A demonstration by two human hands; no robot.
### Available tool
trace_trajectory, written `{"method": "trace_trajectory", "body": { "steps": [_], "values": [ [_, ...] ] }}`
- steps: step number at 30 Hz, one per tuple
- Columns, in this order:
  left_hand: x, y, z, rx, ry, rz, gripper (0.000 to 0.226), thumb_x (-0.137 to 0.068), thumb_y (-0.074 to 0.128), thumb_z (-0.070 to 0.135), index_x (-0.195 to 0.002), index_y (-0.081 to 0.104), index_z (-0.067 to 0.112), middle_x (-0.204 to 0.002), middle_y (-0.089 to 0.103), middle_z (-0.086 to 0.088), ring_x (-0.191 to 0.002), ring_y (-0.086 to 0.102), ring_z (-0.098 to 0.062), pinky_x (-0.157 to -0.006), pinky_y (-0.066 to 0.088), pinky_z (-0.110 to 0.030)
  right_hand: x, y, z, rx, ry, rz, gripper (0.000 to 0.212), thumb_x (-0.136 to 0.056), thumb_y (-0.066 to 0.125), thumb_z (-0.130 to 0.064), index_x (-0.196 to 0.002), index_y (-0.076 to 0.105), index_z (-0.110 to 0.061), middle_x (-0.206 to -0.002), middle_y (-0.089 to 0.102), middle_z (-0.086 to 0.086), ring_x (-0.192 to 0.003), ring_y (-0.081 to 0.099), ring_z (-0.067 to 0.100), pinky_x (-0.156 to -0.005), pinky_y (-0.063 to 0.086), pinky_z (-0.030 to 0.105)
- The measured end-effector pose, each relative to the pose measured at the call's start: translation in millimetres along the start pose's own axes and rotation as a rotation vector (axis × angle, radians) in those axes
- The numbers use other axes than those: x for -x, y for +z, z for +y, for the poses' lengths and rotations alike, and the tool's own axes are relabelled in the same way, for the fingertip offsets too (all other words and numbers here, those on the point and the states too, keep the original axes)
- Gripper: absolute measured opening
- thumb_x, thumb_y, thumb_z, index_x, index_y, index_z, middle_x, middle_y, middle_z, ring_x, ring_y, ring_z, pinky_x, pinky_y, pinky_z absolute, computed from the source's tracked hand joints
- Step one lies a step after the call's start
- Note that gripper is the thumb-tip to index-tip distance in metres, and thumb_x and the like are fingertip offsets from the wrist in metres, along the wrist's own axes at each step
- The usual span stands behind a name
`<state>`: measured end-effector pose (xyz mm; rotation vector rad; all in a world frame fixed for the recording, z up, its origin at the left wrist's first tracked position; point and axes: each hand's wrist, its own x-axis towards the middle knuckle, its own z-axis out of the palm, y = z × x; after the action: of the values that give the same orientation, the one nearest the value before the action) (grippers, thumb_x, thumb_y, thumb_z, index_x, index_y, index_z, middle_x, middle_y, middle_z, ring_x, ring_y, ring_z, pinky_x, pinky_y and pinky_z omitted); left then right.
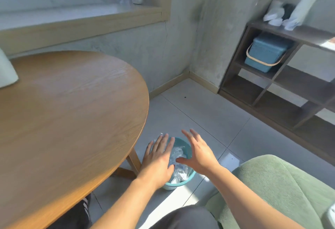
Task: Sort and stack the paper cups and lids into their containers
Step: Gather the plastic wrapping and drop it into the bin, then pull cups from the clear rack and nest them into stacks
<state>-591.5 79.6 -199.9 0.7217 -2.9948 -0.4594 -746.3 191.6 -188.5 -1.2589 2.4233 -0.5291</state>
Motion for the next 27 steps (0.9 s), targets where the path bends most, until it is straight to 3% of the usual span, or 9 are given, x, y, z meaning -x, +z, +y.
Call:
{"method": "trace_trajectory", "body": {
  "steps": [5,11,14,17,19,21,27],
  "values": [
    [33,-76,29,0.013,0.073,0.179,0.091,-0.098,0.056,0.042,-0.166,-0.003,0.028,-0.175,-0.006,0.002,-0.161,-0.001,-0.018,-0.129,-0.003,-0.035,29,-71,-48,0.079,-0.123,0.127,0.101,-0.082,0.081,-0.053,-0.162,0.021,-0.038,-0.173,0.015,0.000,-0.156,0.027,0.023,-0.119,0.032,0.034],
    [90,-170,21,-0.125,0.088,0.451,0.091,-0.075,0.068,0.047,-0.159,0.039,0.025,-0.165,0.040,-0.005,-0.150,0.040,-0.025,-0.126,0.019,-0.047,56,-126,-128,0.358,-0.360,0.291,0.083,-0.091,0.070,-0.054,-0.161,0.027,-0.040,-0.173,0.014,-0.001,-0.160,0.015,0.024,-0.127,0.018,0.038],
    [125,-211,-4,-0.207,-0.007,0.528,0.089,-0.069,0.076,0.045,-0.152,0.051,0.025,-0.160,0.047,-0.006,-0.146,0.046,-0.026,-0.120,0.020,-0.049,65,-130,-180,0.446,-0.496,0.367,0.082,-0.083,0.078,-0.050,-0.155,0.043,-0.035,-0.169,0.030,0.005,-0.155,0.030,0.031,-0.124,0.029,0.049],
    [166,-242,-35,-0.274,-0.141,0.524,0.094,-0.076,0.079,0.047,-0.159,0.039,0.026,-0.168,0.033,-0.006,-0.153,0.035,-0.028,-0.126,0.014,-0.048,70,-121,-232,0.455,-0.604,0.381,0.083,-0.079,0.079,-0.049,-0.154,0.044,-0.034,-0.167,0.033,0.007,-0.154,0.034,0.032,-0.122,0.031,0.050],
    [192,-254,-58,-0.295,-0.187,0.545,0.089,-0.093,0.065,0.049,-0.165,0.018,0.029,-0.174,0.010,-0.003,-0.161,0.012,-0.025,-0.130,-0.001,-0.047,74,-110,-267,0.433,-0.659,0.376,0.082,-0.086,0.071,-0.052,-0.158,0.035,-0.039,-0.172,0.023,0.003,-0.158,0.022,0.027,-0.126,0.021,0.046],
    [219,-267,-78,-0.283,-0.227,0.603,0.083,-0.100,0.055,0.051,-0.166,0.009,0.031,-0.175,0.001,0.000,-0.161,0.000,-0.020,-0.129,-0.007,-0.045,73,-96,-299,0.374,-0.714,0.350,0.079,-0.091,0.064,-0.054,-0.160,0.028,-0.042,-0.174,0.014,-0.002,-0.161,0.012,0.021,-0.129,0.014,0.042],
    [300,-282,-156,-0.213,-0.402,0.709,0.075,-0.100,0.050,0.058,-0.164,0.023,0.031,-0.173,0.016,0.004,-0.160,0.010,-0.014,-0.130,0.003,-0.041,68,-37,-399,0.212,-0.829,0.204,0.076,-0.096,0.061,-0.056,-0.161,0.023,-0.044,-0.174,0.011,-0.007,-0.160,0.015,0.018,-0.129,0.017,0.041]
  ]
}}
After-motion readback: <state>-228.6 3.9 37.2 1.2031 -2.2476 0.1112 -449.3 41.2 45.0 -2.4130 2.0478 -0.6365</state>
